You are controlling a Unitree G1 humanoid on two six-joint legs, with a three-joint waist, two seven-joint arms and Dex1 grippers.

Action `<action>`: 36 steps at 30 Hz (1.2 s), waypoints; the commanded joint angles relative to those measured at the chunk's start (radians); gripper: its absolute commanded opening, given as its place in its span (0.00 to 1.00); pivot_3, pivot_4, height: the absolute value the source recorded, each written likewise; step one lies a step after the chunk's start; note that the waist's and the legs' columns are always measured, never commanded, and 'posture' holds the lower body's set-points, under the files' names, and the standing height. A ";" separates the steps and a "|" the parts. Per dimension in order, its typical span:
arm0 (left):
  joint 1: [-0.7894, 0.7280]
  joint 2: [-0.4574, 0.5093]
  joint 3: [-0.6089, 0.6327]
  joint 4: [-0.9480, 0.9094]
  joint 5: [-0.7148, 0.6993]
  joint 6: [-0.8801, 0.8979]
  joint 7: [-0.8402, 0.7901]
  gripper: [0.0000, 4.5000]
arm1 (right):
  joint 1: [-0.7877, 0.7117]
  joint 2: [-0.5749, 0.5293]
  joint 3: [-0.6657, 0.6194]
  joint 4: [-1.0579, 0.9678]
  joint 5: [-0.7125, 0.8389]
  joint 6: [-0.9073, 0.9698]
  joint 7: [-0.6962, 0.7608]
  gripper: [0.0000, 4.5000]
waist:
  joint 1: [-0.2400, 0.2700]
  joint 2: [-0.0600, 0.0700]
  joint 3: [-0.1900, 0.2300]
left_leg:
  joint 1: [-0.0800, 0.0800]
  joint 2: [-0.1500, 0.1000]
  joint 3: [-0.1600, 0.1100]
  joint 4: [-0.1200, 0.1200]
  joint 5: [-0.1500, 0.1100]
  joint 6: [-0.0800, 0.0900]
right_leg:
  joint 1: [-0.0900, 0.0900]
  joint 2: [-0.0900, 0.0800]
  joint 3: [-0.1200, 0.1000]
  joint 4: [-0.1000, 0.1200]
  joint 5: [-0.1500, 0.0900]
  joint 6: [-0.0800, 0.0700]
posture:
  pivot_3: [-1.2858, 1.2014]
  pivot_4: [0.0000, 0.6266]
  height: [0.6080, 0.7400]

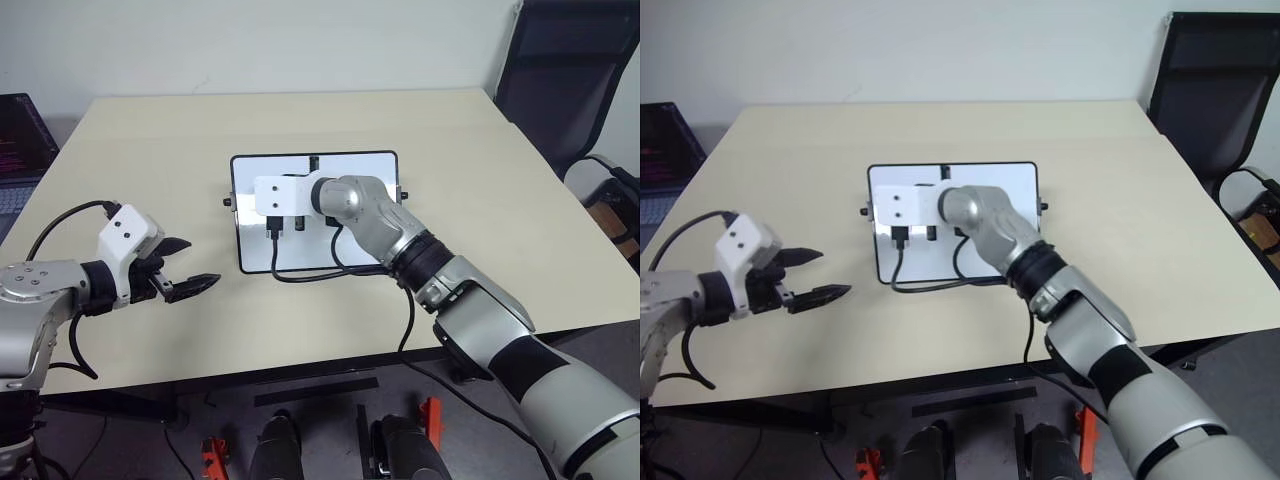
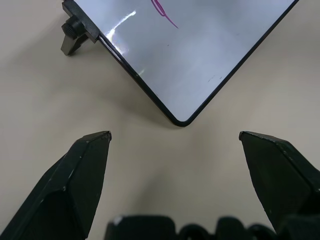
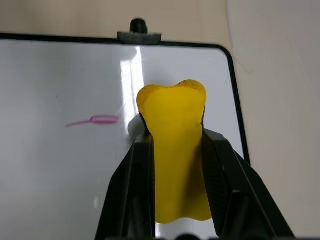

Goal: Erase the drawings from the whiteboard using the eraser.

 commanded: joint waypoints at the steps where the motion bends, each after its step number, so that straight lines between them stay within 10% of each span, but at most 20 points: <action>1: 0.003 0.009 0.015 -0.033 -0.002 -0.006 0.004 1.00 | -0.050 0.024 0.000 0.067 -0.021 -0.065 -0.050 0.21 | 0.000 0.000 0.000 | 0.000 0.000 0.000 0.000 0.000 0.000 | 0.000 0.000 0.000 0.000 0.001 0.002 | 0.52 0.24 1.00; 19: 0.008 0.013 0.018 -0.030 -0.003 -0.015 -0.004 1.00 | -0.108 0.100 0.043 0.276 -0.107 -0.170 -0.195 0.21 | -0.001 -0.001 0.000 | 0.005 0.002 0.001 0.002 0.000 0.000 | -0.002 0.002 0.002 0.013 -0.003 -0.002 | 0.52 0.24 1.00; 28: 0.010 0.010 0.018 -0.022 -0.003 -0.022 -0.006 1.00 | -0.036 0.083 0.123 0.275 -0.150 -0.219 0.022 0.21 | 0.000 -0.002 -0.001 | 0.006 0.002 0.001 0.002 0.000 0.000 | -0.001 0.002 0.002 0.014 -0.003 -0.001 | 0.52 0.24 1.00; 36: 0.001 0.008 0.010 -0.013 0.001 -0.028 -0.007 1.00 | -0.119 0.118 0.040 0.344 -0.141 -0.256 -0.315 0.21 | 0.001 -0.002 -0.001 | 0.007 0.002 0.001 0.003 0.001 0.000 | -0.001 0.002 0.002 0.014 -0.002 -0.007 | 0.52 0.24 1.00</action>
